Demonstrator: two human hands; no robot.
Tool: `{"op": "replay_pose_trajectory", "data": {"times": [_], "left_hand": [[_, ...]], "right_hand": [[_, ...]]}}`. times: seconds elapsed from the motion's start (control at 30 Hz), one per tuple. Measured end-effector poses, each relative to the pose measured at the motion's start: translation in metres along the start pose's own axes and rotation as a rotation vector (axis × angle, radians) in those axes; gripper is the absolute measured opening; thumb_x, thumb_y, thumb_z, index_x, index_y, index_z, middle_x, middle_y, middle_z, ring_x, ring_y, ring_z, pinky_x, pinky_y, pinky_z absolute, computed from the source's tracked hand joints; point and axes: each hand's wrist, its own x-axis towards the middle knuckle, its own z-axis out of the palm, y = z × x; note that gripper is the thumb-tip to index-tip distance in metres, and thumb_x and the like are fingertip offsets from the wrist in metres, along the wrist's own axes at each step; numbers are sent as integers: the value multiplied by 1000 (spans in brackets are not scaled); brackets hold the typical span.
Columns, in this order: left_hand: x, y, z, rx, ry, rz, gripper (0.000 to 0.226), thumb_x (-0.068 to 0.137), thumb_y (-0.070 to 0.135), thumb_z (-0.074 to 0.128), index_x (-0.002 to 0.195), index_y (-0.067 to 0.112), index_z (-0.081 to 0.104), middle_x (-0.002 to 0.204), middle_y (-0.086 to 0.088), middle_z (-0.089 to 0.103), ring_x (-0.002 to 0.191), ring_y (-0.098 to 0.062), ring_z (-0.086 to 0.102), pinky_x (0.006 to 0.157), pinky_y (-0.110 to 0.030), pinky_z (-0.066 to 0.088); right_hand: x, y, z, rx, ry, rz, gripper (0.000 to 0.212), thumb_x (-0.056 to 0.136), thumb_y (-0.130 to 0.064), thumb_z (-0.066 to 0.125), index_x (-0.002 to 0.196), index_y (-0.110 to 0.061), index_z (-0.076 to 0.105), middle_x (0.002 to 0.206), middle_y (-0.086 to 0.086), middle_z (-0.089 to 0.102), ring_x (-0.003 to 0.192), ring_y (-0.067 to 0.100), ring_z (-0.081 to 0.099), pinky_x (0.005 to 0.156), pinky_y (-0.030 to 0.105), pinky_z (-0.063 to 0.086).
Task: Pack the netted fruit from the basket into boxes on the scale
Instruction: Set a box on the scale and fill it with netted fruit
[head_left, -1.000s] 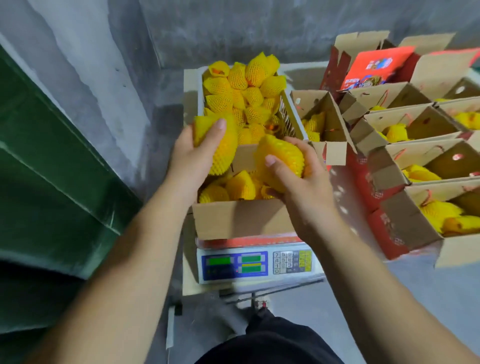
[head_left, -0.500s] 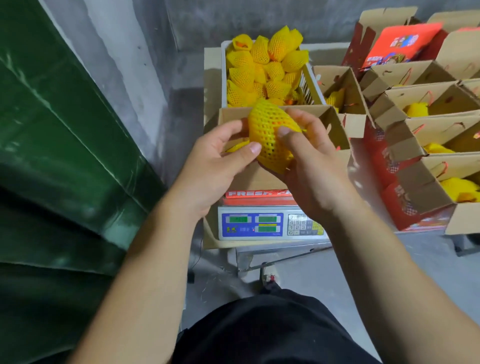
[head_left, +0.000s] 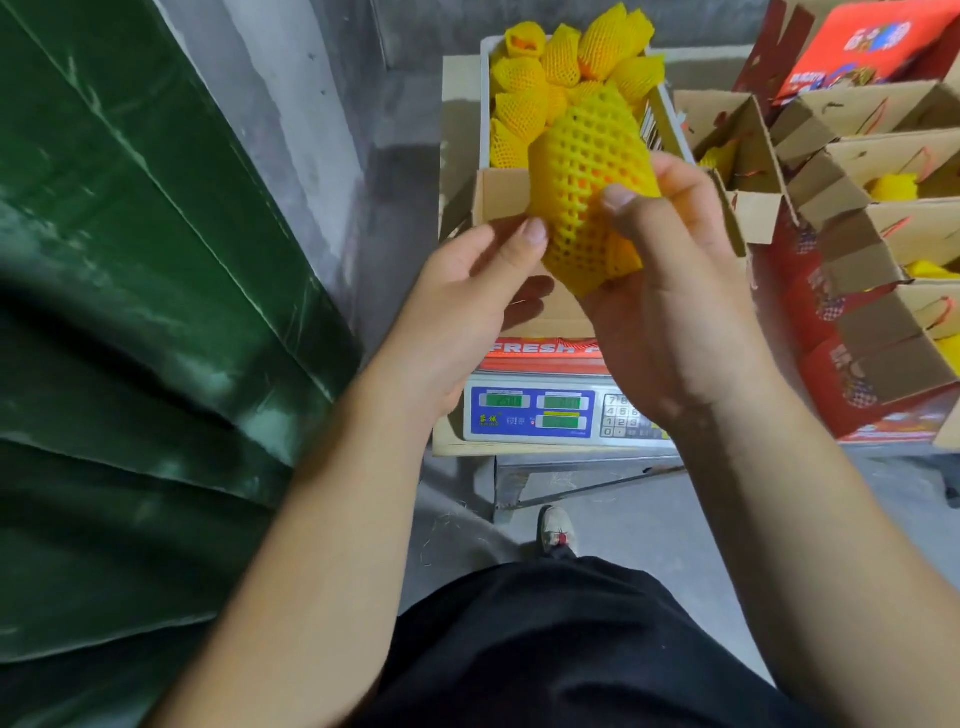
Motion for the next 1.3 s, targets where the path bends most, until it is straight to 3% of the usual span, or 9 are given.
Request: {"op": "replay_pose_trajectory", "data": {"times": [0.13, 0.3, 0.43, 0.57, 0.7, 0.8, 1.0, 1.1, 1.3], "left_hand": [[2, 2, 2, 108, 23, 31, 28, 96, 54, 67, 112, 34, 78, 103, 4, 79, 88, -10, 73, 75, -26, 57], [9, 4, 1, 178, -12, 48, 36, 95, 62, 63, 116, 35, 75, 108, -2, 79, 96, -26, 76, 81, -47, 62], [12, 1, -8, 244, 42, 43, 27, 98, 57, 57, 113, 42, 74, 106, 14, 77, 81, -2, 68, 68, -22, 53], [14, -2, -19, 242, 151, 50, 23, 105, 34, 53, 111, 45, 72, 103, 21, 76, 73, 5, 63, 62, -12, 50], [13, -7, -20, 288, 166, 12, 25, 108, 29, 52, 113, 46, 70, 101, 27, 74, 75, 8, 65, 63, -12, 51], [13, -10, -19, 296, 156, -11, 24, 108, 29, 53, 112, 47, 69, 102, 29, 73, 77, 10, 66, 69, -16, 49], [11, -8, -19, 224, 162, -74, 25, 108, 26, 55, 112, 42, 73, 105, 20, 77, 75, 0, 67, 66, -16, 53], [8, -6, -20, 178, 148, -77, 25, 107, 25, 55, 113, 41, 74, 108, 14, 78, 81, -7, 67, 70, -22, 54], [3, -2, -14, 276, 118, -47, 23, 106, 32, 55, 117, 43, 71, 107, 21, 76, 90, -6, 68, 78, -27, 52]], "right_hand": [[0, 1, -7, -104, 39, 26, 24, 103, -17, 54, 127, -18, 48, 110, 5, 69, 98, 20, 68, 83, 37, 55], [-6, 12, -19, -267, -31, 100, 59, 93, -32, 63, 146, -25, 38, 139, 13, 59, 122, 41, 65, 96, 45, 57], [-2, 7, -30, -304, 186, -146, 58, 87, -31, 76, 133, -22, 41, 131, 18, 62, 113, 47, 67, 81, 42, 57], [20, -17, -56, -510, 287, -373, 51, 90, -25, 80, 124, -17, 42, 105, -9, 70, 100, 27, 70, 82, 54, 61], [49, -29, -77, -720, 331, -441, 58, 88, -28, 82, 136, -11, 52, 122, 7, 65, 109, 16, 68, 91, 46, 61], [70, -24, -79, -928, 282, -471, 62, 89, -30, 80, 141, -9, 53, 120, -10, 62, 105, -8, 62, 94, 28, 56], [80, -41, -63, -1276, 18, -173, 105, 80, -65, 77, 162, -22, 27, 164, 2, 39, 147, 22, 42, 117, 50, 42], [51, -46, -51, -1149, 110, -310, 75, 86, -60, 69, 150, -29, 44, 149, -1, 53, 130, 19, 59, 103, 49, 54], [13, -27, -34, -1247, -162, -156, 41, 101, -29, 65, 141, -21, 58, 133, -9, 64, 120, 4, 59, 102, 24, 51]]}}
